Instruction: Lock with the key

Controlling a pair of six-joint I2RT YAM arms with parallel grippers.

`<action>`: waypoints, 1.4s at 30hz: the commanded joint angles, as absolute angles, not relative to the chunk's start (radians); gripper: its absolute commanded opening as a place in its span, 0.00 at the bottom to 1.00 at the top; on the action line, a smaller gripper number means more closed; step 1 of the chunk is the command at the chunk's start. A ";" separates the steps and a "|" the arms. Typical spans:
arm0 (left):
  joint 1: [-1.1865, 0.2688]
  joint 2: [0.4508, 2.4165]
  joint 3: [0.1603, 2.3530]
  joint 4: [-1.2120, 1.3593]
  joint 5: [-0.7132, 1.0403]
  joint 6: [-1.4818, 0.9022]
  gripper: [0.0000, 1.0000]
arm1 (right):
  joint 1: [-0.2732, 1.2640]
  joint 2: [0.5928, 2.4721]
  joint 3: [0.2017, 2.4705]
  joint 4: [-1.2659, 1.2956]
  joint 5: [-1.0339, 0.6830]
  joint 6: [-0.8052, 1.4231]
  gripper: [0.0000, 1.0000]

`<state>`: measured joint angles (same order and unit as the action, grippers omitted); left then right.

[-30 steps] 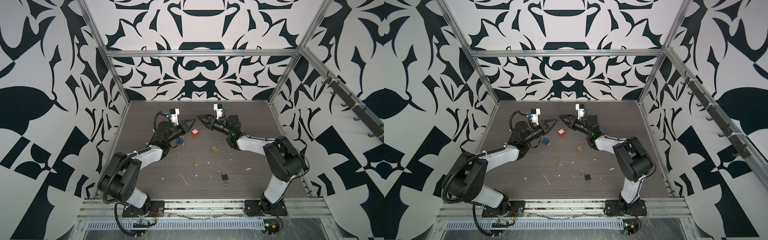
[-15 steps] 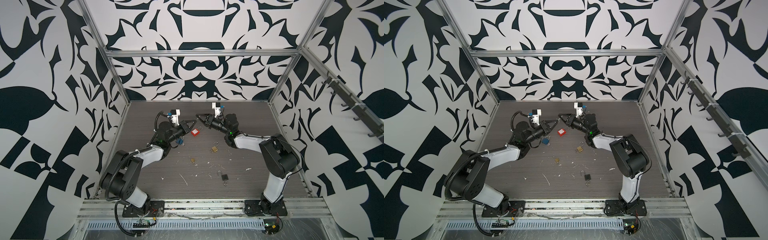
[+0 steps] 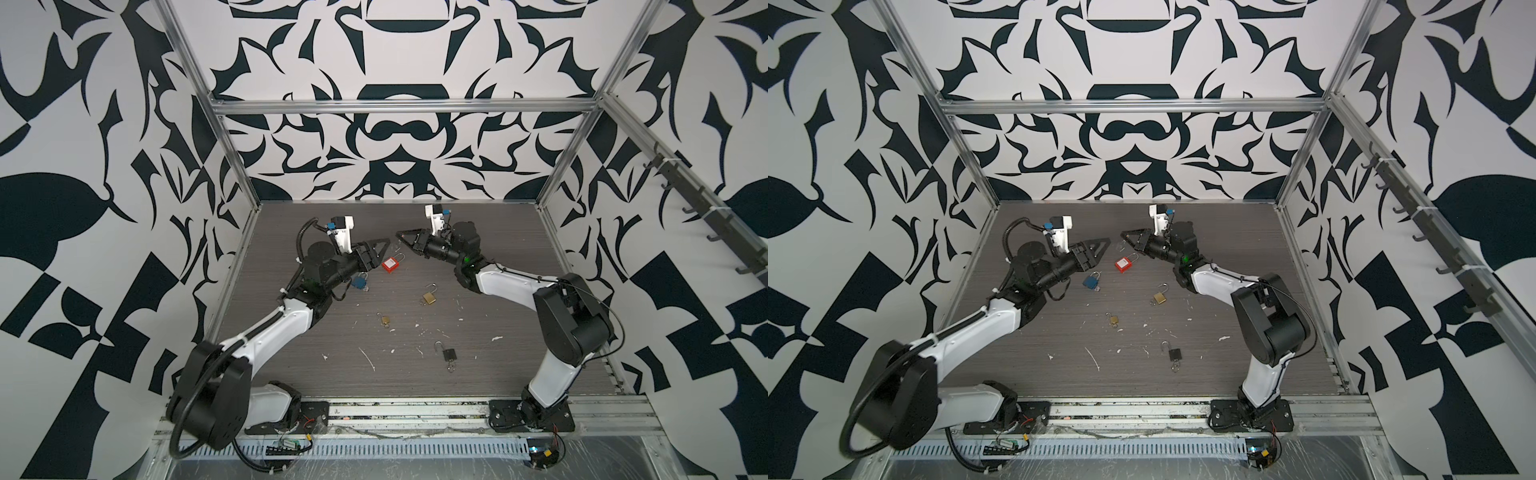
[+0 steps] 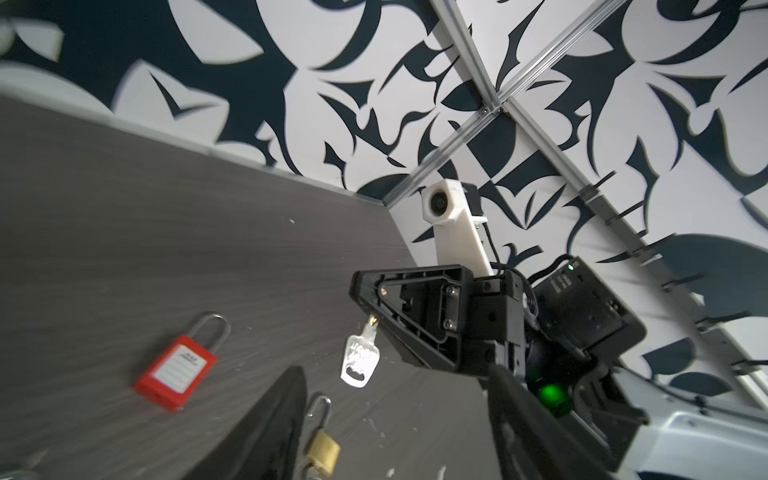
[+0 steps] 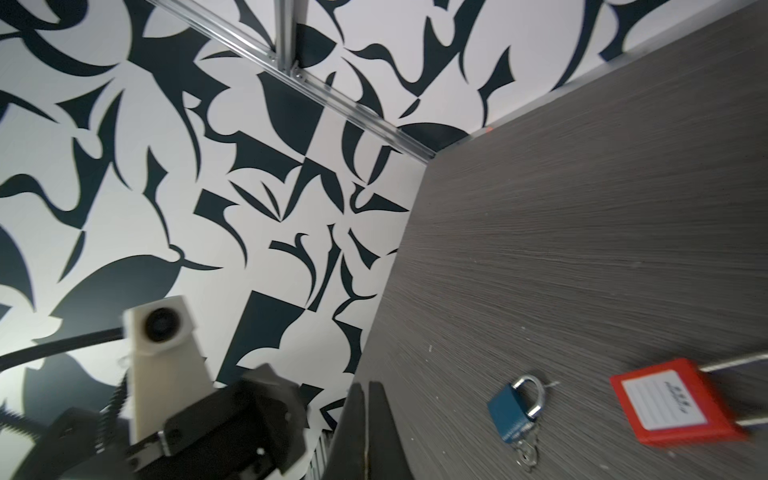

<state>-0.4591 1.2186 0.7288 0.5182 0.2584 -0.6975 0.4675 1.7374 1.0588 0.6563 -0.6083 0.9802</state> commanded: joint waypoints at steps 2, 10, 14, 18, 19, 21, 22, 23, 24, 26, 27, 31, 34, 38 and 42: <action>-0.460 1.075 0.769 0.199 0.006 -0.339 0.80 | 0.452 1.670 1.177 0.191 -0.559 0.679 0.00; -0.459 1.042 0.741 0.162 0.023 -0.260 0.81 | 0.449 1.809 1.200 0.138 -0.508 0.737 0.00; -0.460 1.085 0.751 0.176 0.088 -0.278 0.81 | 0.448 1.900 1.207 0.186 -0.469 0.849 0.00; -0.460 1.107 0.758 0.179 0.120 -0.279 0.81 | 0.448 1.973 1.237 0.196 -0.426 0.906 0.00; -0.460 1.106 0.755 0.182 0.121 -0.276 0.81 | 0.448 1.991 1.249 0.196 -0.416 0.913 0.00; -0.459 1.103 0.749 0.189 0.123 -0.271 0.82 | 0.448 2.021 1.269 0.192 -0.404 0.932 0.00; -0.460 1.102 0.747 0.190 0.122 -0.268 0.82 | 0.448 2.033 1.279 0.192 -0.396 0.934 0.00; -0.460 1.099 0.746 0.189 0.120 -0.264 0.82 | 0.448 2.044 1.290 0.184 -0.389 0.936 0.00; -0.460 1.097 0.744 0.190 0.121 -0.262 0.82 | 0.448 2.052 1.297 0.184 -0.384 0.936 0.00; -0.459 1.092 0.740 0.190 0.118 -0.259 0.82 | 0.448 2.067 1.309 0.183 -0.372 0.937 0.00; -0.460 1.091 0.739 0.191 0.118 -0.259 0.82 | 0.448 2.075 1.315 0.182 -0.366 0.936 0.00; -0.460 1.090 0.736 0.195 0.116 -0.256 0.83 | 0.448 2.109 1.341 0.167 -0.357 0.941 0.02; -0.459 1.091 0.735 0.196 0.116 -0.256 0.83 | 0.448 2.130 1.358 0.158 -0.357 0.946 0.04; -0.459 1.090 0.735 0.198 0.116 -0.258 0.83 | 0.449 2.137 1.361 0.152 -0.348 0.943 0.10; -0.459 1.089 0.735 0.198 0.119 -0.258 0.83 | 0.449 2.128 1.355 0.144 -0.343 0.927 0.25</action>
<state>-0.4595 1.1076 0.7513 0.1894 0.1062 -0.2642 0.4465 2.1536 1.3350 0.1635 -0.3641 0.9405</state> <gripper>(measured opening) 0.830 0.237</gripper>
